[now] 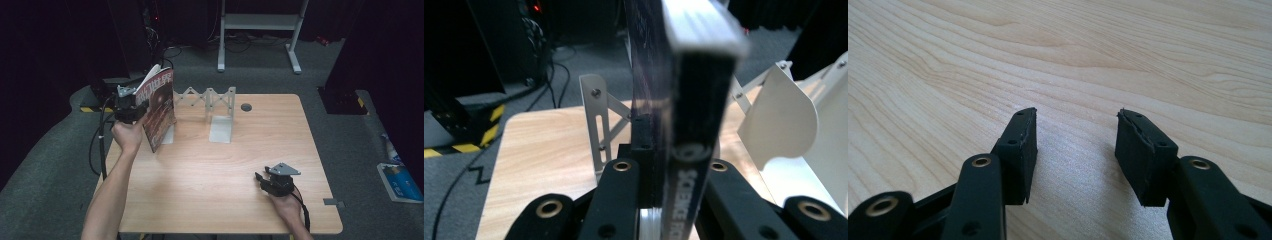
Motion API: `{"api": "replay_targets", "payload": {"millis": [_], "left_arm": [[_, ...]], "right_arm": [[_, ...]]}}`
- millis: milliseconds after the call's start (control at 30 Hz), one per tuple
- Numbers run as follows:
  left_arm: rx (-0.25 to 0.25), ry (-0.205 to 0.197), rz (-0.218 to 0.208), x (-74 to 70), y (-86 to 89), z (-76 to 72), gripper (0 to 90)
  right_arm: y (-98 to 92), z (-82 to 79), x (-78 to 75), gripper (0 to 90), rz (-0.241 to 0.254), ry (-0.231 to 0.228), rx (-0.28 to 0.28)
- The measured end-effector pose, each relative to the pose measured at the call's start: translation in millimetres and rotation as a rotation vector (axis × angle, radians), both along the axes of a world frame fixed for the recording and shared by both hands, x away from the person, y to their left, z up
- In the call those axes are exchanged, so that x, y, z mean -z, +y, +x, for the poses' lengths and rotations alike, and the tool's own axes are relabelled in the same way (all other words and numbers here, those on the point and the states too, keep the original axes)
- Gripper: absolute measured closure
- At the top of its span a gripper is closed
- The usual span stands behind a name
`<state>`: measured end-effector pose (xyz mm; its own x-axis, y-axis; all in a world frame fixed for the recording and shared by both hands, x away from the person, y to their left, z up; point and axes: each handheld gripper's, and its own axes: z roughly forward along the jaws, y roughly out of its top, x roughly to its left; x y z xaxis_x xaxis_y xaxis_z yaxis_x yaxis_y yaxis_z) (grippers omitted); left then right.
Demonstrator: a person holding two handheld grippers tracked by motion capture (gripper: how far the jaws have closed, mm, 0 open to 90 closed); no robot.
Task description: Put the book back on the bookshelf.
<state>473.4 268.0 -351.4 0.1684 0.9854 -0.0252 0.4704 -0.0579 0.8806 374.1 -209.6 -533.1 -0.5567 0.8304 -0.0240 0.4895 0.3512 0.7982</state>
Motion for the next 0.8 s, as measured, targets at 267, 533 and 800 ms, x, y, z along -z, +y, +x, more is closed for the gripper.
{"api": "replay_targets", "payload": {"millis": [267,533,800], "left_arm": [[0.024,-0.012,0.0,8.8,-1.7,-2.5,83.4],[0.043,0.049,0.004,8.0,4.2,-4.5,82.1],[0.036,0.111,-0.007,5.8,13.9,-5.1,81.5]], "right_arm": [[0.1,-0.1,0.0,51.1,0.0,0.0,0.001],[0.2,-0.1,0.0,51.1,0.0,0.0,0.001],[0.2,-0.2,0.0,51.1,0.0,0.0,0.002]]}}
